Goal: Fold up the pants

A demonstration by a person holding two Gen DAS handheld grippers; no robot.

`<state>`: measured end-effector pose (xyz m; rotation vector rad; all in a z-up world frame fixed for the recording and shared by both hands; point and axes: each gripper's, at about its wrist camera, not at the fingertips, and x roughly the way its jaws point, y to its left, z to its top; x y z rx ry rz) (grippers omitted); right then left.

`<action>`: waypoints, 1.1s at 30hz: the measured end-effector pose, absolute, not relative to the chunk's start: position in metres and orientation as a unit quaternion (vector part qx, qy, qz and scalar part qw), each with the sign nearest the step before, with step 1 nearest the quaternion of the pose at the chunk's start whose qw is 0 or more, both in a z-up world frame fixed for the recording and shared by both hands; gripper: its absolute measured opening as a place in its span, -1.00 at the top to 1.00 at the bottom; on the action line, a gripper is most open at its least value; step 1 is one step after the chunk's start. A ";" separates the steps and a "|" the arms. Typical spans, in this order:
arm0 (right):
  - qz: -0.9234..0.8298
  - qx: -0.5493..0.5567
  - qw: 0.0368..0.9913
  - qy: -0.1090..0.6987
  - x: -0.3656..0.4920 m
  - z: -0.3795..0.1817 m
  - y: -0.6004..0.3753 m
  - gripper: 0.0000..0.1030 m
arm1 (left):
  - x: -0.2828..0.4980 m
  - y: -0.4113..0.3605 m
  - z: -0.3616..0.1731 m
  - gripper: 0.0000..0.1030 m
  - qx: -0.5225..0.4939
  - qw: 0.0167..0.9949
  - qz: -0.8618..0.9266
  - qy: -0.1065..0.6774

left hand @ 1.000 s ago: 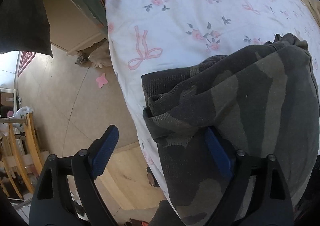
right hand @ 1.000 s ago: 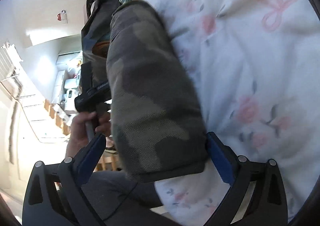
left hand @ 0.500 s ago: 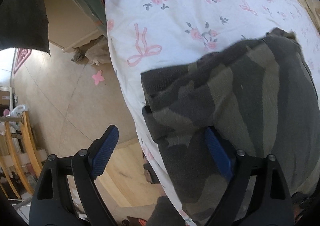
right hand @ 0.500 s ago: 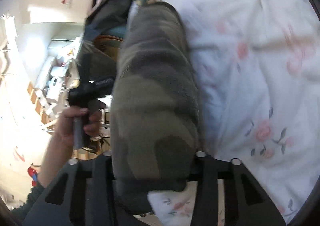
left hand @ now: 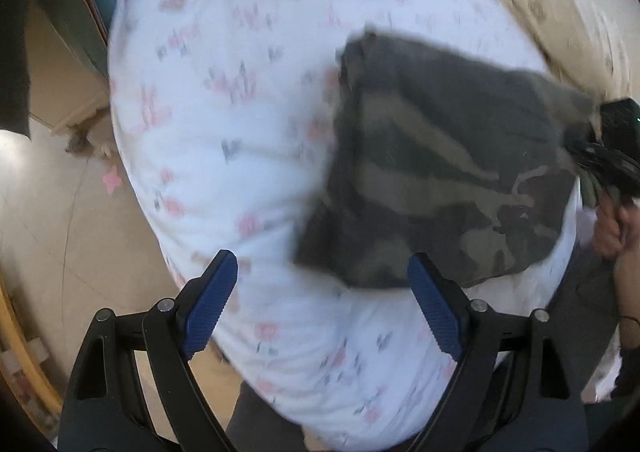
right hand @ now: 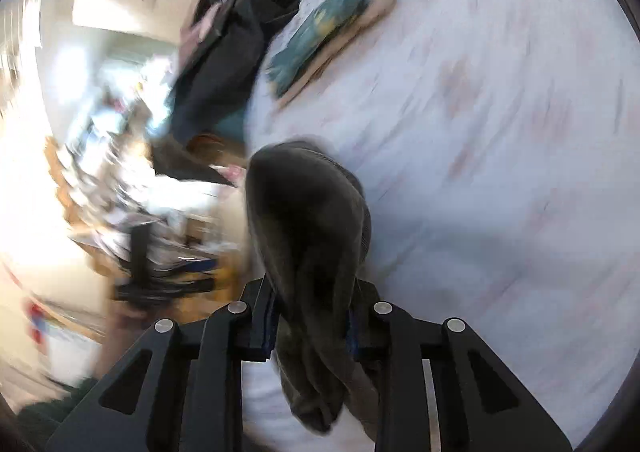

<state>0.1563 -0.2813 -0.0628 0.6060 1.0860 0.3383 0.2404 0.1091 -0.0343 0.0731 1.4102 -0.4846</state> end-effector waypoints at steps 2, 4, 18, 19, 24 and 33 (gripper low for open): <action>0.153 0.241 0.792 0.540 0.189 -0.065 -0.304 0.48 | 0.251 0.107 -0.027 -0.65 0.021 0.754 -0.204 0.624; 0.152 0.211 0.783 0.566 0.223 -0.070 -0.316 0.48 | 0.265 0.108 -0.027 -0.65 -0.005 0.768 -0.181 0.614; 0.067 0.346 0.780 0.517 0.224 -0.089 -0.393 -0.75 | 0.306 0.087 -0.060 -0.80 -0.183 0.753 -0.157 0.612; 0.064 0.356 0.780 0.510 0.218 -0.088 -0.395 -0.76 | 0.305 0.083 -0.062 -0.82 -0.193 0.752 -0.160 0.610; 0.064 0.334 0.768 0.543 0.220 -0.114 -0.378 -0.76 | 0.298 0.044 -0.071 -0.83 -0.205 0.744 -0.187 0.608; 0.094 0.320 0.739 0.585 0.221 -0.153 -0.359 -0.79 | 0.303 0.028 -0.123 -0.91 -0.148 0.717 -0.154 0.664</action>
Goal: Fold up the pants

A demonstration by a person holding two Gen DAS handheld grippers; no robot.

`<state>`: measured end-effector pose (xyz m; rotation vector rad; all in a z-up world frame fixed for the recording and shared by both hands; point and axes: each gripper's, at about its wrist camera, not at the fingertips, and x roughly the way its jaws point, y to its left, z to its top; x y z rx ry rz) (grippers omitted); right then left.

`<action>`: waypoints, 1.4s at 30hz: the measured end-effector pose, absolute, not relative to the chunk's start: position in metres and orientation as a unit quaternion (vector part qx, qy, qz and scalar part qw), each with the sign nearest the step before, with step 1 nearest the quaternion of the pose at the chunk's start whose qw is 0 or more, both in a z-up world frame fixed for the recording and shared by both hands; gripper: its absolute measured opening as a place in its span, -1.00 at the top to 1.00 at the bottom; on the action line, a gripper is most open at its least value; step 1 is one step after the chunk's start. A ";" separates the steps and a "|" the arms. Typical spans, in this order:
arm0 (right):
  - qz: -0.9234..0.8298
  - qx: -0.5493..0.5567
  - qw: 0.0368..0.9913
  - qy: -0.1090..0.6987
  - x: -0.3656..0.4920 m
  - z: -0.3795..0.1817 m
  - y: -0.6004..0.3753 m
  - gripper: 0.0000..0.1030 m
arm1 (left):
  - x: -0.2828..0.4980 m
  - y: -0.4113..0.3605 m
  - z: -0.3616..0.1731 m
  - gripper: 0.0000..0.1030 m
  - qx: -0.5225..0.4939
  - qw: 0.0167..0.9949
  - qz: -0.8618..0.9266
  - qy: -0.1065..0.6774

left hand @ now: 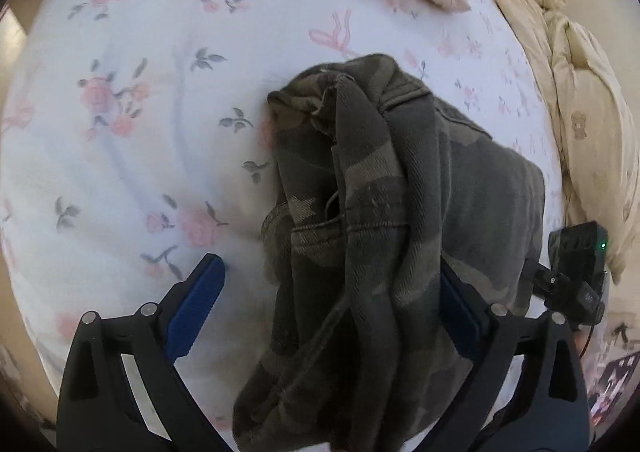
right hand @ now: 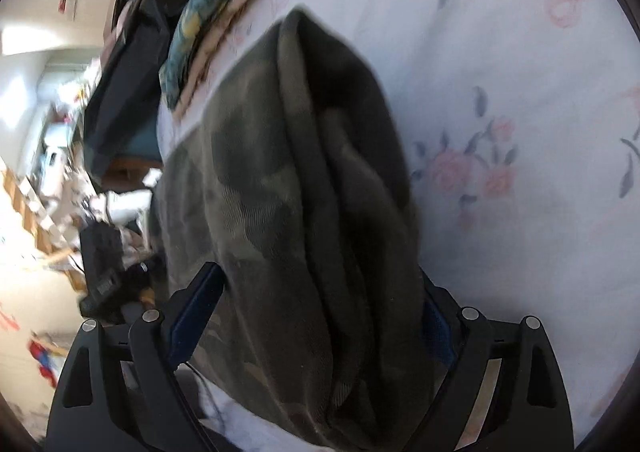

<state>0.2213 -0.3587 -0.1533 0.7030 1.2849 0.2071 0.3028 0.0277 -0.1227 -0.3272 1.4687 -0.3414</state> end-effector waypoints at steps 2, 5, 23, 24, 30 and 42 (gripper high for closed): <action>0.099 0.298 0.745 0.588 0.223 -0.153 -0.350 -0.62 | 0.302 0.022 -0.132 -0.91 -0.156 0.697 -0.168 0.680; 0.102 0.281 0.749 0.591 0.224 -0.149 -0.341 -0.15 | 0.298 0.008 -0.134 -0.80 -0.137 0.686 -0.200 0.686; 0.100 0.259 0.760 0.588 0.245 -0.128 -0.346 0.24 | 0.278 0.023 -0.111 0.13 -0.166 0.705 -0.209 0.657; 0.084 0.254 0.751 0.603 0.243 -0.136 -0.345 -0.03 | 0.278 0.024 -0.112 -0.03 -0.163 0.707 -0.207 0.656; 0.029 0.234 0.768 0.596 0.210 -0.094 -0.355 -0.16 | 0.271 0.046 -0.068 -0.51 -0.139 0.750 -0.132 0.633; 0.030 0.171 0.794 0.583 0.167 -0.080 -0.323 -0.06 | 0.202 -0.004 -0.040 -0.01 -0.100 0.763 -0.188 0.611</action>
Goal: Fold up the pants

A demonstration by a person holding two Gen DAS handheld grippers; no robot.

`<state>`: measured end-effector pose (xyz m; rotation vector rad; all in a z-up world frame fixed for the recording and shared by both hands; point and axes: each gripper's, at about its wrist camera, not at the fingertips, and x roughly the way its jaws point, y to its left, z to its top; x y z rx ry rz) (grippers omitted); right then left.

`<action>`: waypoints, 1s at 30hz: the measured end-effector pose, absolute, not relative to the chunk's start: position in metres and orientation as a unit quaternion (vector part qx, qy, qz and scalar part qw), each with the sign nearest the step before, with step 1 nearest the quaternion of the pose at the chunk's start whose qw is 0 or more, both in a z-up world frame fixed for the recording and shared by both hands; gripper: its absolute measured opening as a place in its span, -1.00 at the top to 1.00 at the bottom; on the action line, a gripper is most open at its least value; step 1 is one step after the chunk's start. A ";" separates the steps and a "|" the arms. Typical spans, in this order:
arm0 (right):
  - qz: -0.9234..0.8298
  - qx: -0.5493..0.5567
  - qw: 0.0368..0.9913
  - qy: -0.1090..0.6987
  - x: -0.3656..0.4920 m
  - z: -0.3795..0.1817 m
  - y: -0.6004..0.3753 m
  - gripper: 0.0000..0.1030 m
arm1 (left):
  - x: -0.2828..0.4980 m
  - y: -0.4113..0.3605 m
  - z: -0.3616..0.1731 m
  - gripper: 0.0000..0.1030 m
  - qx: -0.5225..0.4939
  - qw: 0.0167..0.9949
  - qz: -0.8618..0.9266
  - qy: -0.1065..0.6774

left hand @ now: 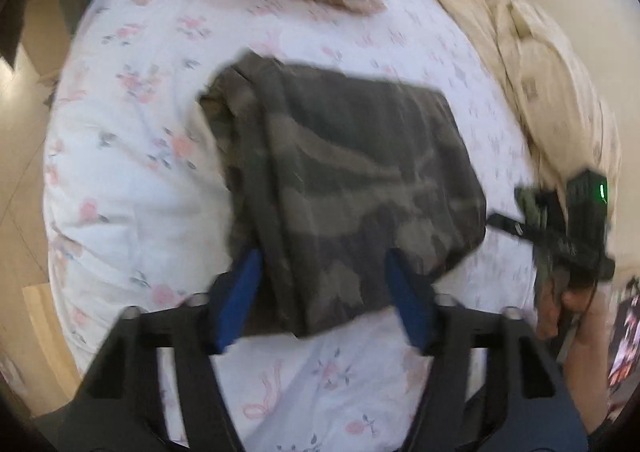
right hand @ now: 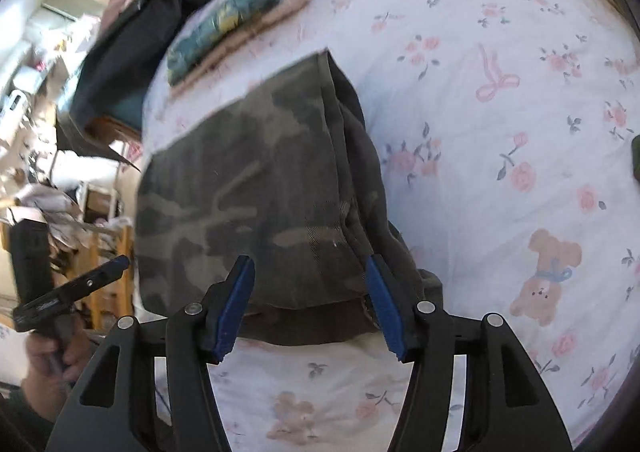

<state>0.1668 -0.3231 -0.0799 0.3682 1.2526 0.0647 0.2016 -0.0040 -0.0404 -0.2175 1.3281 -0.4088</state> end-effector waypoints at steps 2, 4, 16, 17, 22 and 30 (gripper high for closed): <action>0.023 0.152 0.791 0.592 0.168 -0.088 -0.322 0.18 | 0.197 -0.016 -0.053 0.03 -0.059 0.763 -0.183 0.618; 0.016 0.112 0.792 0.600 0.168 -0.092 -0.315 0.68 | 0.192 -0.021 -0.066 0.66 -0.041 0.758 -0.175 0.627; 0.102 0.190 0.820 0.531 0.124 -0.045 -0.315 0.88 | 0.190 0.027 -0.037 0.94 -0.098 0.751 -0.210 0.618; 0.092 0.189 0.813 0.544 0.126 -0.052 -0.314 0.88 | 0.193 0.021 -0.048 0.94 -0.093 0.739 -0.209 0.633; 0.011 0.101 0.773 0.627 0.142 -0.108 -0.301 0.84 | 0.188 -0.018 -0.098 0.86 0.015 0.737 -0.163 0.656; 0.011 0.151 0.780 0.607 0.144 -0.084 -0.319 0.59 | 0.188 -0.003 -0.071 -0.11 0.000 0.735 -0.147 0.662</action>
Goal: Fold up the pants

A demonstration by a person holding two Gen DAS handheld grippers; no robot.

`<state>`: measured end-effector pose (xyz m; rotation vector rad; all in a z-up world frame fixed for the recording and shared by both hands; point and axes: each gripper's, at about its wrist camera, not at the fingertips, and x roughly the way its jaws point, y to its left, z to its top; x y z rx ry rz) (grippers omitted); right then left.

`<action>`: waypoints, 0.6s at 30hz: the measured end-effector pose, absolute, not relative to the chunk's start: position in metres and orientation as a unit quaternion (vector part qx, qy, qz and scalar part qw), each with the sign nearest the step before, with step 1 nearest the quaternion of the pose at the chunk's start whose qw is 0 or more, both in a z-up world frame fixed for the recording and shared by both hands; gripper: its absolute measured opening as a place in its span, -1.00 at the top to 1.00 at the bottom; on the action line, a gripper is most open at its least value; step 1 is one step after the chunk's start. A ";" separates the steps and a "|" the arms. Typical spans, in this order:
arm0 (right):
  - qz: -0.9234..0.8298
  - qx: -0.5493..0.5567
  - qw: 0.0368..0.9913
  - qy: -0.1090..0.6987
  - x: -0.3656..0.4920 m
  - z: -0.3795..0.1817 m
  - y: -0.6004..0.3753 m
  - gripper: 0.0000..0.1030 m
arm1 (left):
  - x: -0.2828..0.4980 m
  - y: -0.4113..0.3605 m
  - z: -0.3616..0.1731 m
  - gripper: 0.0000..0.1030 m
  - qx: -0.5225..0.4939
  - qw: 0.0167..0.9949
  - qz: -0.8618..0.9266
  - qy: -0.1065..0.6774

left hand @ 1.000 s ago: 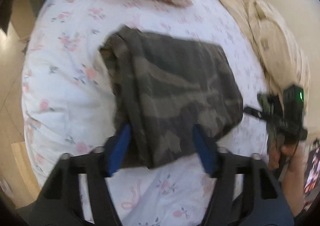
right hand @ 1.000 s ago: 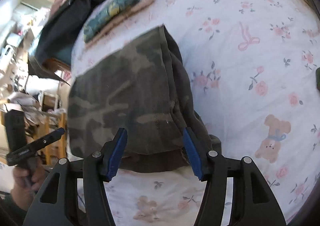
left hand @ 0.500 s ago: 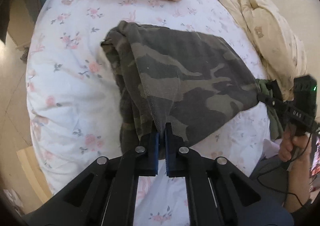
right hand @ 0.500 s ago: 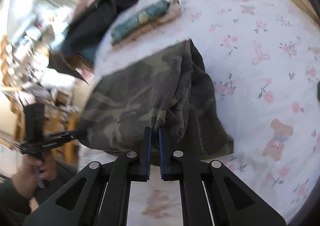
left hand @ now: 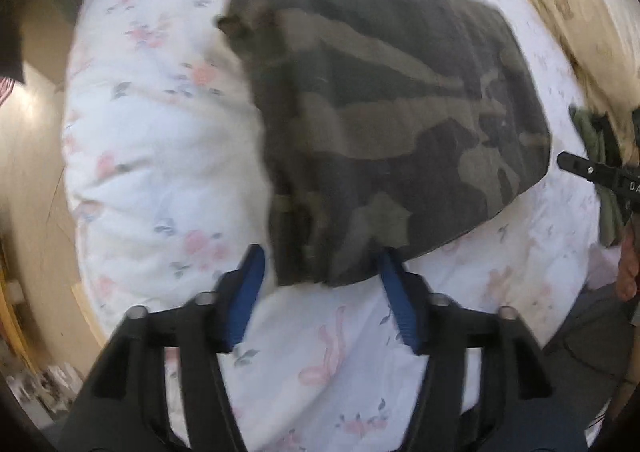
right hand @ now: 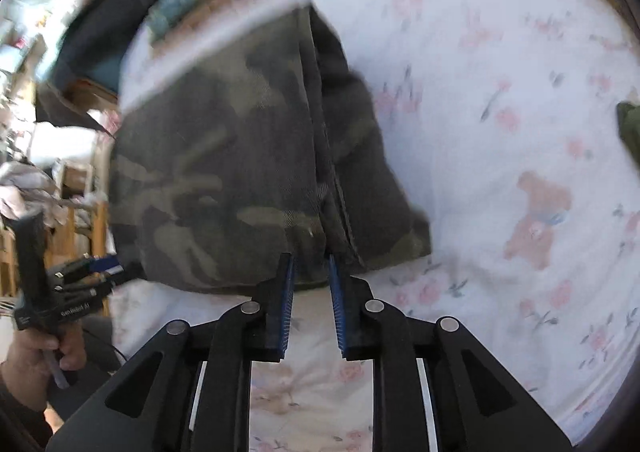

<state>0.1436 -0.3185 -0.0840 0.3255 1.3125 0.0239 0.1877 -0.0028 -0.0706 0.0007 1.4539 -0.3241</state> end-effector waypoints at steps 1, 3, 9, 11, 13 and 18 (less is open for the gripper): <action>0.014 0.167 0.792 0.587 0.147 -0.073 -0.325 0.56 | 0.192 0.004 -0.064 -0.11 -0.008 0.741 -0.143 0.657; 0.020 0.201 0.812 0.548 0.155 -0.058 -0.338 0.41 | 0.205 0.021 -0.053 -0.11 -0.040 0.754 -0.129 0.643; 0.036 0.217 0.851 0.477 0.215 -0.041 -0.346 -0.03 | 0.269 0.054 -0.032 0.08 -0.188 0.797 -0.072 0.569; 0.050 0.188 0.862 0.469 0.234 -0.043 -0.329 0.25 | 0.288 0.029 -0.032 0.58 -0.175 0.808 -0.102 0.553; 0.054 0.150 0.864 0.477 0.256 -0.053 -0.307 0.59 | 0.299 0.003 -0.035 0.82 -0.139 0.823 -0.112 0.539; 0.049 0.102 0.863 0.493 0.286 -0.094 -0.283 0.76 | 0.308 -0.005 -0.071 0.95 -0.088 0.830 -0.062 0.547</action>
